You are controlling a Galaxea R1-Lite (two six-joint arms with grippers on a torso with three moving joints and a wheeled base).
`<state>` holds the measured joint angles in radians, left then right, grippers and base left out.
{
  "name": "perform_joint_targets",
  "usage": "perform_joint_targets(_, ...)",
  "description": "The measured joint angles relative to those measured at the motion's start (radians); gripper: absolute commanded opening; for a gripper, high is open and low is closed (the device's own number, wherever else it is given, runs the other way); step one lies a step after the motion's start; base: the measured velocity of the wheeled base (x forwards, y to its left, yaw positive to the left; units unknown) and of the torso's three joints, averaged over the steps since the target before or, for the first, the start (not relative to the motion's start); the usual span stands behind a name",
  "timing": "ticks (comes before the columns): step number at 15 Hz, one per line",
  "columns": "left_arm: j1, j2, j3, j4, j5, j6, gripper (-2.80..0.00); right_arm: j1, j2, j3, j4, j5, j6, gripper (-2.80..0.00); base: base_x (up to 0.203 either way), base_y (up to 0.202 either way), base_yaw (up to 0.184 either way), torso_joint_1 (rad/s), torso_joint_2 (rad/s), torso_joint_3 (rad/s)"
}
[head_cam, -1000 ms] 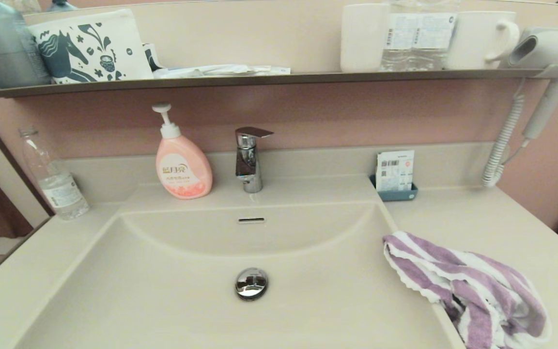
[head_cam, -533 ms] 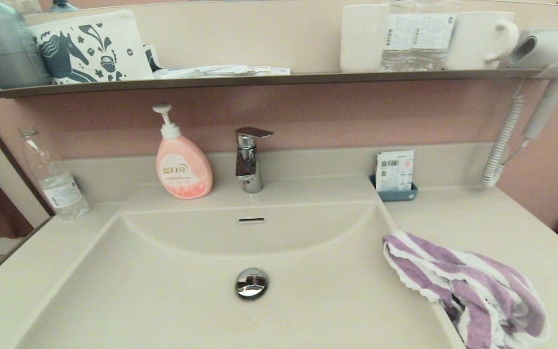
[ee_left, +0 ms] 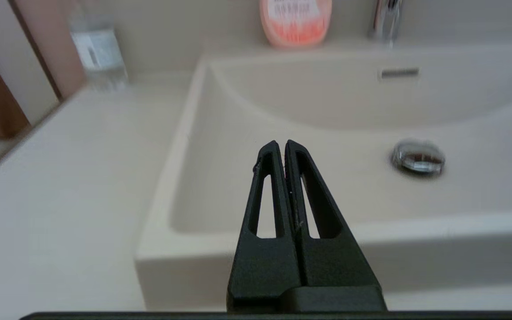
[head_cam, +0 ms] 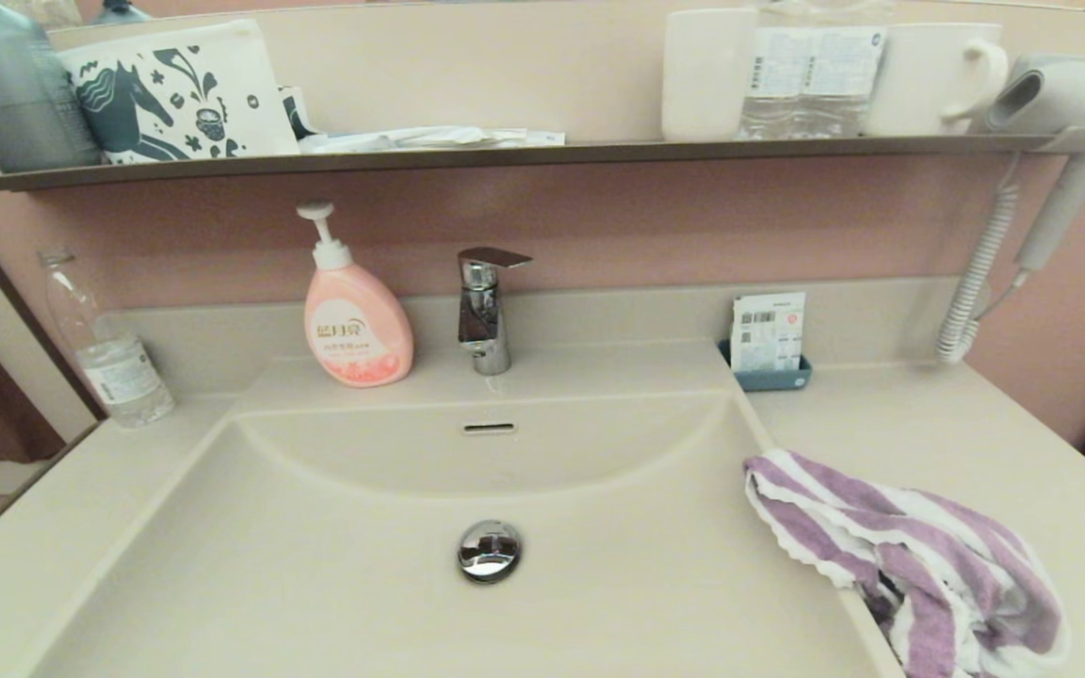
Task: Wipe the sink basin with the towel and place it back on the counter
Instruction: Pick up the cloth
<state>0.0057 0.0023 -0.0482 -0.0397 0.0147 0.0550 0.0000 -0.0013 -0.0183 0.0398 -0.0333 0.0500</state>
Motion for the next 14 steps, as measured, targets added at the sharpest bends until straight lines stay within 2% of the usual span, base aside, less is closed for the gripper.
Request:
perform_joint_targets(5, 0.000, -0.003, 0.045, -0.011, -0.030, -0.012, -2.80, 0.000, 0.000, 0.000, 0.000, 0.000, 0.000, -2.80, 0.000, 0.000, 0.000, 0.000, 0.00, 0.000)
perform_joint_targets(11, 0.000, -0.003, 0.048, -0.018, -0.033, -0.036, -2.80, 0.000, 0.000, -0.002, 0.006, -0.001, -0.004, -2.80, 0.000, 0.000, 0.000, 0.000, 0.00, 0.000)
perform_joint_targets(14, 0.000, -0.003, 0.048, -0.018, -0.028, -0.098, -2.80, -0.005, 0.003, -0.039, 0.032, -0.010, -0.006, -2.80, 0.000, 0.000, 0.000, 0.000, 0.00, 0.000)
